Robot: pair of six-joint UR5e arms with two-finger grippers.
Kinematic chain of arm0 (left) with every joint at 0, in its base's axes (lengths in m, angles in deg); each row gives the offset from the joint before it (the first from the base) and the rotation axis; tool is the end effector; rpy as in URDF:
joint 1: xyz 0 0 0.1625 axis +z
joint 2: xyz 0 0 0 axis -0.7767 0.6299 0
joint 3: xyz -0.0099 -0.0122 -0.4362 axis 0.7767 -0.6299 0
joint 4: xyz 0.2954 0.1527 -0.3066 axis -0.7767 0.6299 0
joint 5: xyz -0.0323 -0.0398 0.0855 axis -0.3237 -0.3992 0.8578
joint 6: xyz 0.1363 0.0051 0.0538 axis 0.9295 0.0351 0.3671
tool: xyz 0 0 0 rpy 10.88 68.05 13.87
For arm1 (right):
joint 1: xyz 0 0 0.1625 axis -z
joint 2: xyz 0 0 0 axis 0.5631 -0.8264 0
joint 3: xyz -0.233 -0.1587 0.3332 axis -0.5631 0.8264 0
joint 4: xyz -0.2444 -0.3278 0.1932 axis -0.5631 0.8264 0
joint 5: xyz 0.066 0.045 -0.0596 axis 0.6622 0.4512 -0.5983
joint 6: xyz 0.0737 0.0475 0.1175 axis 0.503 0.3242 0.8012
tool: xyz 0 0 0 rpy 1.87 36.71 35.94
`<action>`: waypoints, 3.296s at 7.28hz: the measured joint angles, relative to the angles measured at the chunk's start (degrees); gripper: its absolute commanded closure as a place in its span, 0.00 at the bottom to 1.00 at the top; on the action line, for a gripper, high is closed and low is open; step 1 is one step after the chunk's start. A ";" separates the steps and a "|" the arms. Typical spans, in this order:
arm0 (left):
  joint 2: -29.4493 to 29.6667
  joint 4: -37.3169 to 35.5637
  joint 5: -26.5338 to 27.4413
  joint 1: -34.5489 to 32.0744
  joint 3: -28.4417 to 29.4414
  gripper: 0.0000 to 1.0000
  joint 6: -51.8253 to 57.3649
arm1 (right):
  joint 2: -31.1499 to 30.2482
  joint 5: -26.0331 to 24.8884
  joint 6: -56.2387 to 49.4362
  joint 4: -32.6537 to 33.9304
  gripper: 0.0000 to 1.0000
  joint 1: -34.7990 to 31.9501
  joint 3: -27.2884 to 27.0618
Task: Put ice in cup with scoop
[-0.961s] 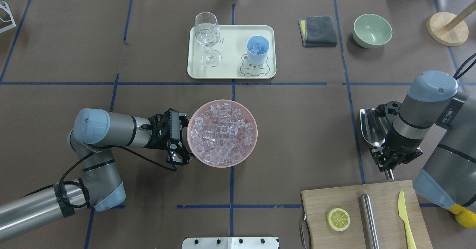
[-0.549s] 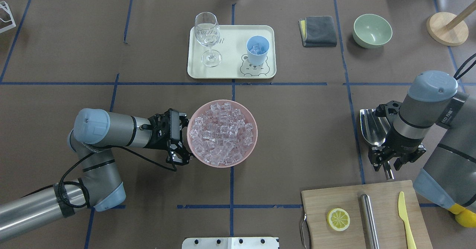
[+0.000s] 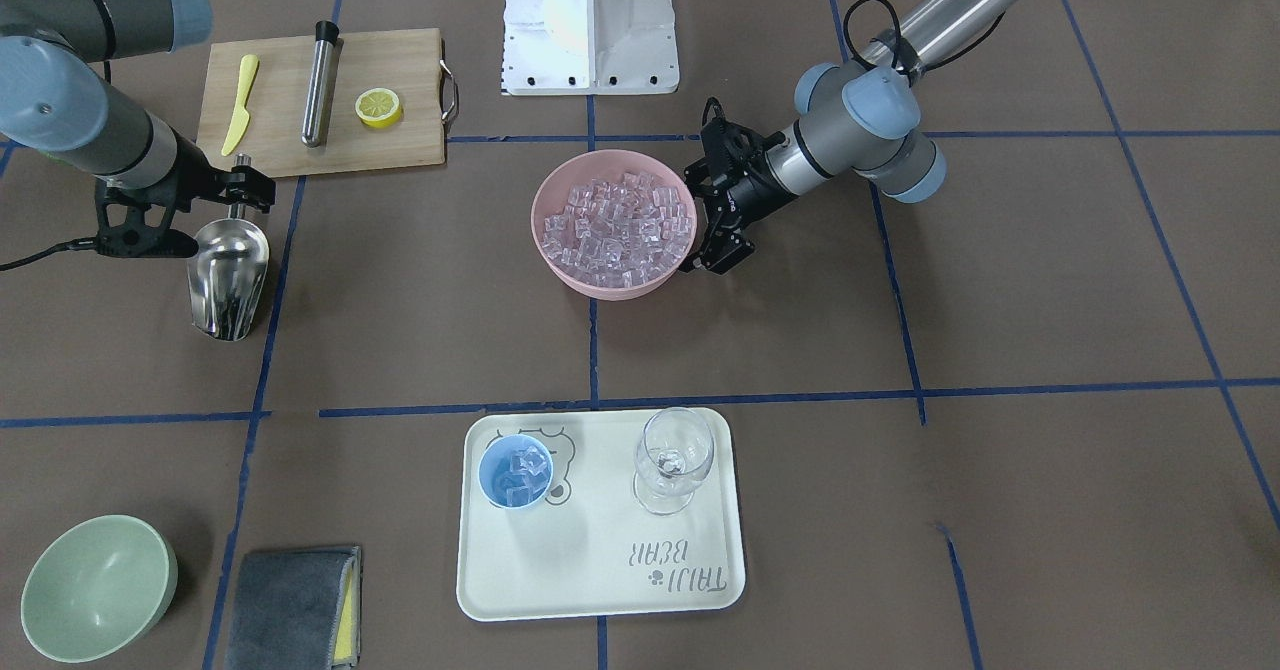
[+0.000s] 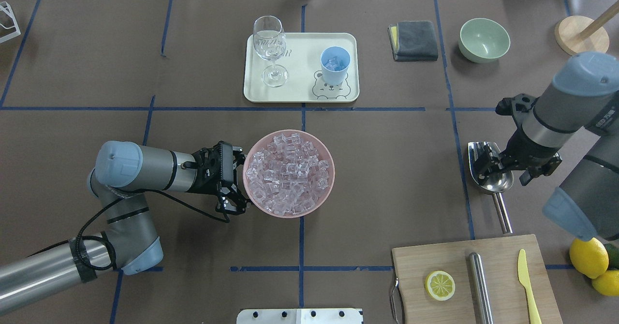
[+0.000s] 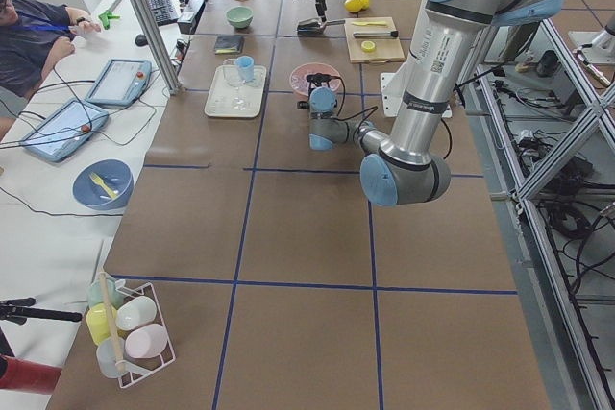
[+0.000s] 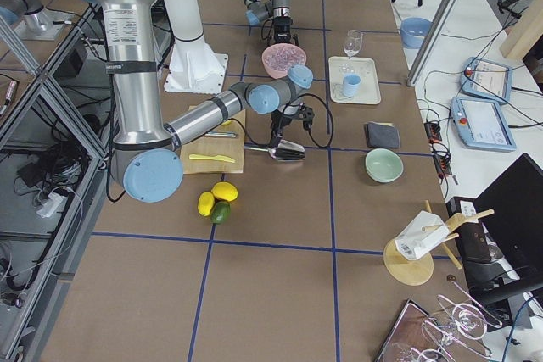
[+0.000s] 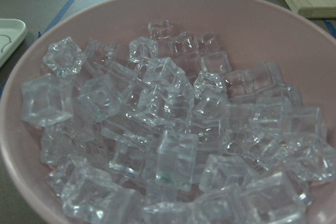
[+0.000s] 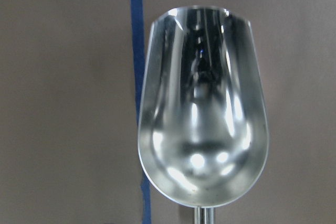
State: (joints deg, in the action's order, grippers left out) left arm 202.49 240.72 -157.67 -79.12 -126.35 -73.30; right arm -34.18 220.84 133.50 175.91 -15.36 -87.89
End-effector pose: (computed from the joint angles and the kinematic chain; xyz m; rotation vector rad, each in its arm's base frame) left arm 0.6146 -0.4176 0.3584 1.2139 1.1348 1.1113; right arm -0.3374 -0.4519 0.4656 -0.2288 -0.7670 -0.0600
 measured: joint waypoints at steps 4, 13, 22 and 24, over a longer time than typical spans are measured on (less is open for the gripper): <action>-0.69 0.00 -0.31 -2.03 -0.34 0.00 0.18 | 0.82 -5.22 -20.50 0.62 0.00 -12.59 -0.52; -11.99 -10.50 -14.12 -30.96 -0.67 0.00 -0.03 | -16.18 5.58 -58.99 0.88 0.00 -43.35 7.15; -14.13 -59.16 -24.31 -60.64 -3.76 0.00 9.88 | -12.08 5.84 -59.29 0.58 0.00 -43.54 10.25; -16.70 -64.57 -21.92 -62.67 -6.00 0.00 13.46 | -12.35 5.84 -59.33 0.58 0.00 -43.58 10.18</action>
State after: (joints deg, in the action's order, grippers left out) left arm 185.79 176.16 -179.59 -141.79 -132.35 -59.85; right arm -46.54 226.67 74.16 176.49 -58.94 -77.71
